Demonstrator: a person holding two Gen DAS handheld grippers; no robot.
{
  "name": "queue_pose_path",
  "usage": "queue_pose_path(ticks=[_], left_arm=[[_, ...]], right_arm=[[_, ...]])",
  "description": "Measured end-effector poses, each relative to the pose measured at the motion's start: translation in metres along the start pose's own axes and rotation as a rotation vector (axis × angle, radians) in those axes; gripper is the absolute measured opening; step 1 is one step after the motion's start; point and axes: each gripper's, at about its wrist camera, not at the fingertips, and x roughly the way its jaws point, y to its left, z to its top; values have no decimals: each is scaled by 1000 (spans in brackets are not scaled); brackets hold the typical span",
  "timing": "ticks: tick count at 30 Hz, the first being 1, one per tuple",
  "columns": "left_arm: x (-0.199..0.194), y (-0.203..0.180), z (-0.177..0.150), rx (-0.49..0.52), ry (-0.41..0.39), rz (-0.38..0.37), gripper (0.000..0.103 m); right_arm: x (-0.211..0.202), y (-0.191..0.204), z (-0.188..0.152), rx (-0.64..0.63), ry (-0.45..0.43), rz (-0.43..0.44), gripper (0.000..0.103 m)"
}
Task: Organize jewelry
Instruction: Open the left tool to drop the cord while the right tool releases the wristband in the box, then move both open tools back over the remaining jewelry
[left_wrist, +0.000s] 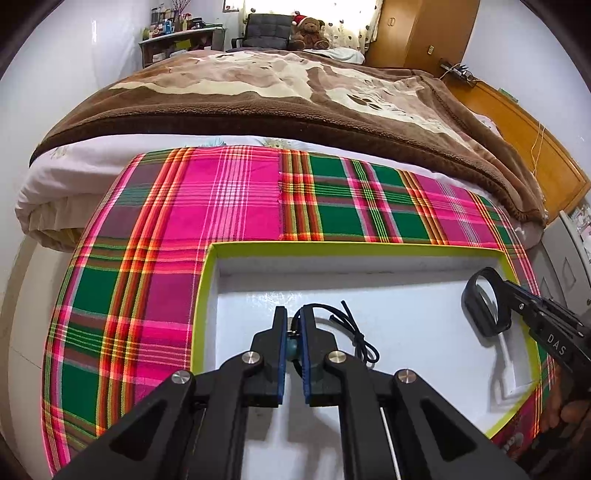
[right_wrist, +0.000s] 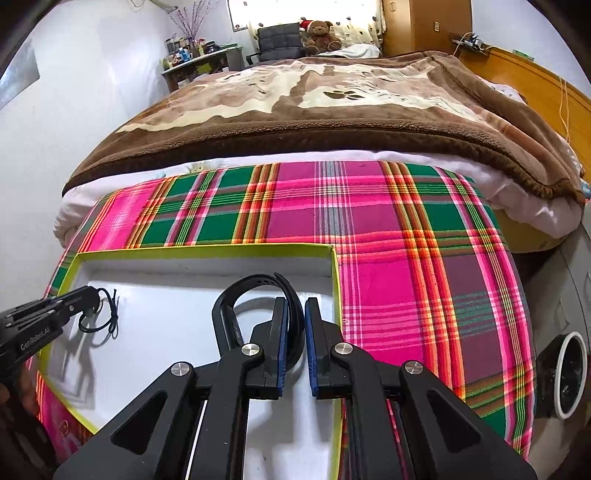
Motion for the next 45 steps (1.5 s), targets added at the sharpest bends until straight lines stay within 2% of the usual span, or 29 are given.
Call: queue_pose_path(ticks=[2,5,8,13,18,21,23,25,29,32,37,41,45], left_arm=[[2,1,1,-10,3,3,12],[2,5,1,-22,8,12,26],[2,5,1,-20,8,13,26],[1,4,0,-21,8,13,36],[-9,2,-3,-10,-3,24,42],[-22,2,-6,-23,-24,-6,44],[-35,1,-9,-20,-56,4,48],[-48,2,-14,-24,-79,-6,49],[-68,5,-28,-31,-105,-14,49],[-80,11,-41,-59,-109,-47,50],[-97,16,-69,-71,-123,-45,51],[-106,19,-95,-96,-121,-36,51],[-110,23,-117,-118,-109,-60,51]], right_arm=[[1,1,1,-9,3,-6,10],[2,3,1,-15,5,-11,10],[3,4,2,-16,7,-16,10],[1,4,1,-9,-2,-10,11],[-13,3,0,-2,-37,32,17],[-25,4,-1,0,-58,51,20],[-33,6,-4,6,-67,68,25],[-43,7,-7,1,-77,84,28],[-64,6,-20,-11,-98,95,29],[-79,1,-34,0,-105,118,29],[-100,-8,-61,17,-114,119,30],[-106,-15,-85,24,-100,121,30],[-107,-18,-104,-7,-85,101,30]])
